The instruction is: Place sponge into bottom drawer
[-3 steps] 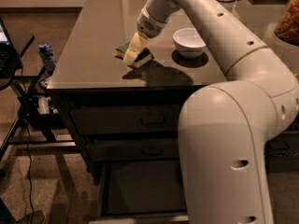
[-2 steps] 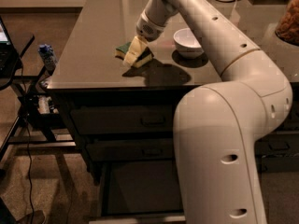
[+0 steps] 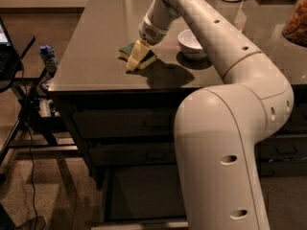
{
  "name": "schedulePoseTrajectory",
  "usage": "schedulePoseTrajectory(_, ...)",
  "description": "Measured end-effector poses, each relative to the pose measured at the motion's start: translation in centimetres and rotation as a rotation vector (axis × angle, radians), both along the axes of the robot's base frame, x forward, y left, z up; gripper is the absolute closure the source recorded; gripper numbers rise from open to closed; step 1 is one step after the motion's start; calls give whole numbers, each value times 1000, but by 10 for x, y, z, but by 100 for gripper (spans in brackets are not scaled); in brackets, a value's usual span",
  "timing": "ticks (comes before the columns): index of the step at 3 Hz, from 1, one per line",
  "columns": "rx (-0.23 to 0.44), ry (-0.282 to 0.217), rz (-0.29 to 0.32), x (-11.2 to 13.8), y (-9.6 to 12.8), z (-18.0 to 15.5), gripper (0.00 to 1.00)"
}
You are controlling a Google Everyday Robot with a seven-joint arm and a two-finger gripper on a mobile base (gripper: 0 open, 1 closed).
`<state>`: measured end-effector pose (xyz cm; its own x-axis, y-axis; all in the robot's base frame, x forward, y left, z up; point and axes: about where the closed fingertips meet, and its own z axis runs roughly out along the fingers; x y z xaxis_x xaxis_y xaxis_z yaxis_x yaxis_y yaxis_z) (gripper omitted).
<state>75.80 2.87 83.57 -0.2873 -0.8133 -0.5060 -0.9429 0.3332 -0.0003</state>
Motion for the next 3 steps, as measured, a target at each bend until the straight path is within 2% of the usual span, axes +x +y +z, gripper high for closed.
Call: schedulePoseTrajectory(3, 0, 0, 0, 0, 0, 0, 89)
